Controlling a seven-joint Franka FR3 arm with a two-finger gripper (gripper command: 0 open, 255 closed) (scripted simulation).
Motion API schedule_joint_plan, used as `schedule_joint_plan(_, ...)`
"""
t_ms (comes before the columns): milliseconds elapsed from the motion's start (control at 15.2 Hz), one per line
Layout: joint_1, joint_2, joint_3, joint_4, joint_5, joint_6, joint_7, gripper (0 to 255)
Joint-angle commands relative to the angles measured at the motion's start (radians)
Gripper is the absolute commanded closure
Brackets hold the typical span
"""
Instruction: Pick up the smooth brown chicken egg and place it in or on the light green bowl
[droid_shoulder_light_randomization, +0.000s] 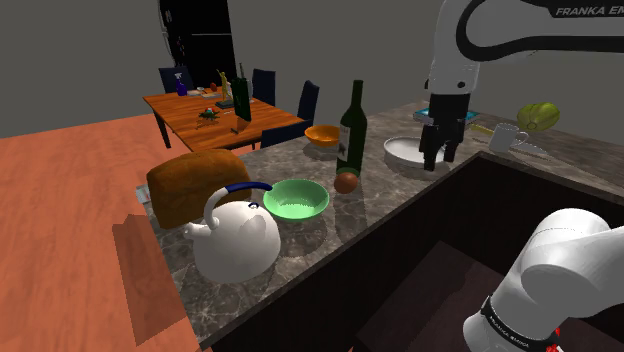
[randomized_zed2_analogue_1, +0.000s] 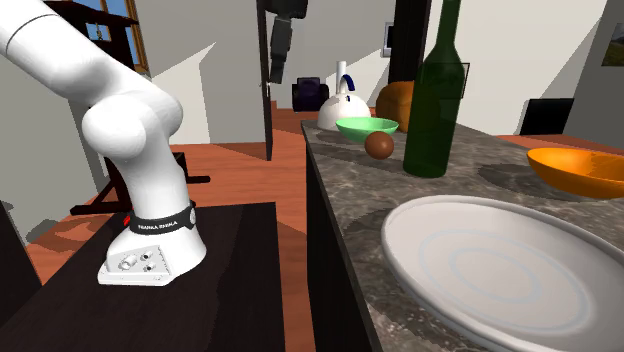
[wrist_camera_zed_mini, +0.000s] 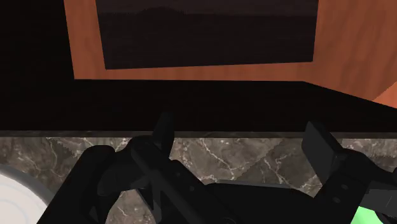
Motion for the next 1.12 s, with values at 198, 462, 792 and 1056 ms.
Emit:
schedule_joint_plan(198,-0.027,0.067,0.087,0.004,0.045,0.076,0.186,0)
schedule_joint_plan(462,-0.068,0.187,0.193,0.040,0.079,0.176,0.430,0)
schedule_joint_plan(792,-0.126,0.371,0.302,0.128,0.069,0.281,0.735,0)
schedule_joint_plan(1056,-0.170,0.535,0.363,0.227,0.021,0.339,0.982,0)
